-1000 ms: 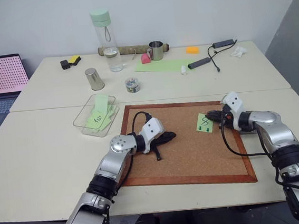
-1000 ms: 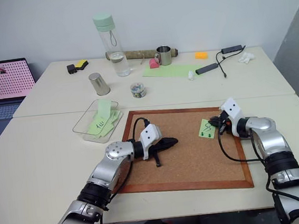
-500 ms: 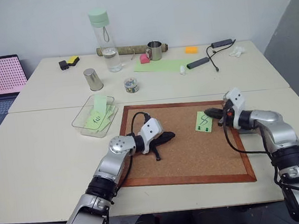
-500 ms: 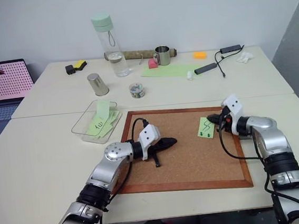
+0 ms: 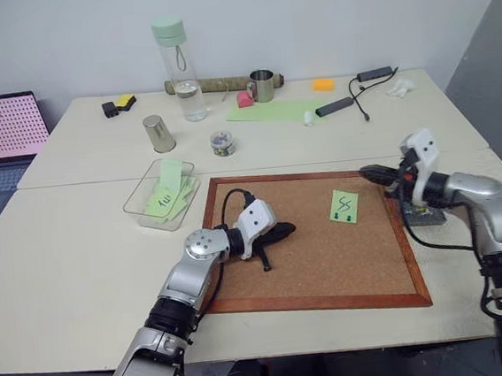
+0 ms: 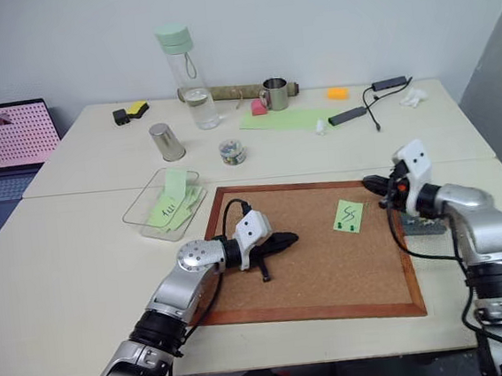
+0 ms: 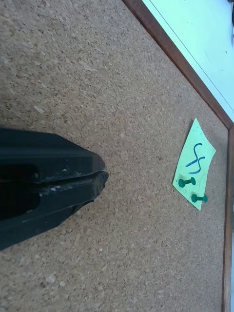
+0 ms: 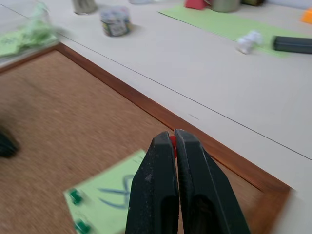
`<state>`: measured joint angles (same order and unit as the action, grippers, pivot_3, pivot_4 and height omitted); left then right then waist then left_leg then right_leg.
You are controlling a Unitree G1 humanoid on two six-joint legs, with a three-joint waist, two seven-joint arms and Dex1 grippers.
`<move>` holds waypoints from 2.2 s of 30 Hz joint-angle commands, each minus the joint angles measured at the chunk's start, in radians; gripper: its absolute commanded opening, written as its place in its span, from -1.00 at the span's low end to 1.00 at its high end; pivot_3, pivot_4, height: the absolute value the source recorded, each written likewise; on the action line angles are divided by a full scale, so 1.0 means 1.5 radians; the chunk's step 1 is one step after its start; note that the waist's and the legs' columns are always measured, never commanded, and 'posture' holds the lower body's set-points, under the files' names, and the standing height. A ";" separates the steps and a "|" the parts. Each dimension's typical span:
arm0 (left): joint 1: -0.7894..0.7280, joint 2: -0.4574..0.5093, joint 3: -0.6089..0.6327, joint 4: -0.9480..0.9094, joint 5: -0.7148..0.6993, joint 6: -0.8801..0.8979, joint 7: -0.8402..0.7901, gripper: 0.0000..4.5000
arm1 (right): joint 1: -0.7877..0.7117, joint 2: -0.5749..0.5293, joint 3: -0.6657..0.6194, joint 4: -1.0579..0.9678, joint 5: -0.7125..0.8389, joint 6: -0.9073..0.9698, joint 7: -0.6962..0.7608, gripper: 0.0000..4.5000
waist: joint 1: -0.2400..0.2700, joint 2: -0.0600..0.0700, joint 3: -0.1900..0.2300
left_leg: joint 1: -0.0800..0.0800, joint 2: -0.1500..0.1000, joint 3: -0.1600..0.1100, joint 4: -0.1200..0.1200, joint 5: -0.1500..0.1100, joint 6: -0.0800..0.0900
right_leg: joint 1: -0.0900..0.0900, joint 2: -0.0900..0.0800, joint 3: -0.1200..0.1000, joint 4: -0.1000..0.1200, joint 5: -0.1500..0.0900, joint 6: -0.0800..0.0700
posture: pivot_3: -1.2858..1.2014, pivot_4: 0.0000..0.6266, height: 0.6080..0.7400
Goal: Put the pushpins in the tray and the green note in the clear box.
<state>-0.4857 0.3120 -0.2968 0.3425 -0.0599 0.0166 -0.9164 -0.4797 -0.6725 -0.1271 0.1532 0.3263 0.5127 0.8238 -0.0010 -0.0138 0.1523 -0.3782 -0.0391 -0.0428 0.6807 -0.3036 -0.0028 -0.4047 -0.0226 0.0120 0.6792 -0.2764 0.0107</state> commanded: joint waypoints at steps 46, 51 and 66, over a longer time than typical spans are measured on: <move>0.016 0.012 -0.025 0.027 0.032 0.017 -0.002 -1.00 | 0.080 0.024 0.108 -0.070 -0.060 -0.076 0.039 0.61 | 0.000 0.000 -0.001 | 0.001 0.000 0.000 0.000 0.000 0.000 | 0.001 0.000 0.000 0.000 0.000 0.000 | 0.03 -0.52 1.00; 0.016 0.011 -0.024 0.028 0.032 0.017 -0.001 -1.00 | 0.076 0.034 0.111 -0.046 -0.068 -0.099 0.042 0.22 | 0.000 0.000 -0.001 | 0.001 0.000 0.000 0.000 0.000 0.000 | 0.001 0.000 0.000 0.000 0.000 0.000 | 0.03 -0.52 1.00; 0.020 0.012 -0.025 0.025 0.031 0.020 -0.001 -1.00 | 0.092 0.038 0.097 -0.051 -0.049 -0.118 0.063 -1.00 | 0.000 0.000 -0.001 | 0.001 0.000 0.000 0.000 0.000 0.000 | 0.001 0.000 0.000 0.000 0.000 0.000 | 0.03 -0.52 1.00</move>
<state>-0.4898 0.3155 -0.3050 0.3452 -0.0507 0.0147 -0.9075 -0.3378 -0.6118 0.0597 0.1118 0.2311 0.3540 0.9161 -0.0013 -0.0131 0.1507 -0.3764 -0.0391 -0.0425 0.6807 -0.3036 -0.0028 -0.4035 -0.0224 0.0124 0.6796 -0.2766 0.0110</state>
